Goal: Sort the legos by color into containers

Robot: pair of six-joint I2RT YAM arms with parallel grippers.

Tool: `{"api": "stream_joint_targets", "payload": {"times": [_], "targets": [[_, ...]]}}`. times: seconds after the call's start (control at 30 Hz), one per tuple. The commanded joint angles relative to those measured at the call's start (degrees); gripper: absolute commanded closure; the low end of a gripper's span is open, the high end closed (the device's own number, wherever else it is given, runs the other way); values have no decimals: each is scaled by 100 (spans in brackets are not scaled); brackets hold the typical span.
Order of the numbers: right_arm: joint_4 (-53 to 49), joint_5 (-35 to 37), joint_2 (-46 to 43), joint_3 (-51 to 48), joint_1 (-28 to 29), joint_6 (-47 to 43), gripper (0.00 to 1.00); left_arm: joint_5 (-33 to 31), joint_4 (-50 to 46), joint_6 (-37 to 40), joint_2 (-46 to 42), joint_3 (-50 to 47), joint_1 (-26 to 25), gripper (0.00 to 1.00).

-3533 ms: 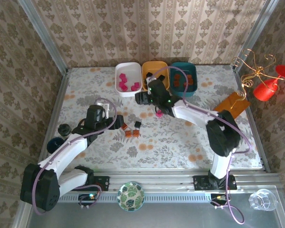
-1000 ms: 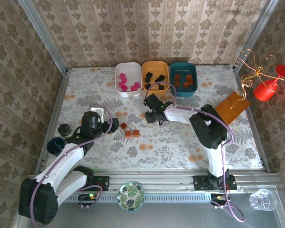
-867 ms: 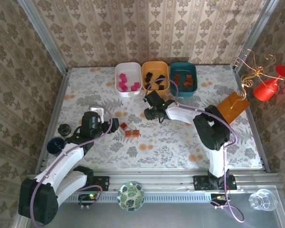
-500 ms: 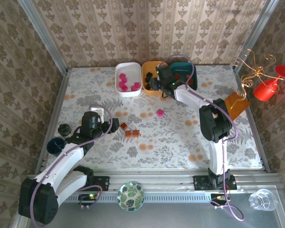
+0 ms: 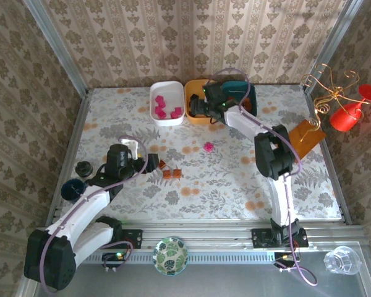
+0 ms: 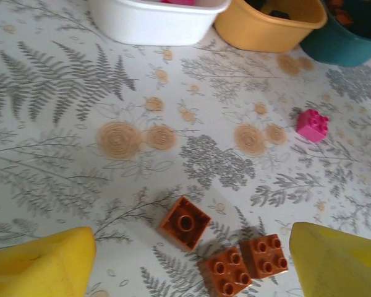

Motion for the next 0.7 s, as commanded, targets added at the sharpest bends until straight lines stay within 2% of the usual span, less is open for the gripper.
{"api": "stream_joint_targets", "payload": {"times": [0.0,0.13,0.3,0.47,0.67], "targets": [[166,232,-1200,-1250,468,-459,22,354,240,97,296,55,-183,17],[143,694,-2018,-2695,896,-636,19,91,27,116,830,314,-328,18],[60,810,-2540,-3640,1141,-557,18,-270,-304,180,1450,675,-428,19],[280,703,-2818,-4031,1155,-491,17,-612,-681,295,2213,1200,-426,20],[492,550,-2957,-4208,1156,-413,17,-700,-865,492,3095,1655,-737,21]]}}
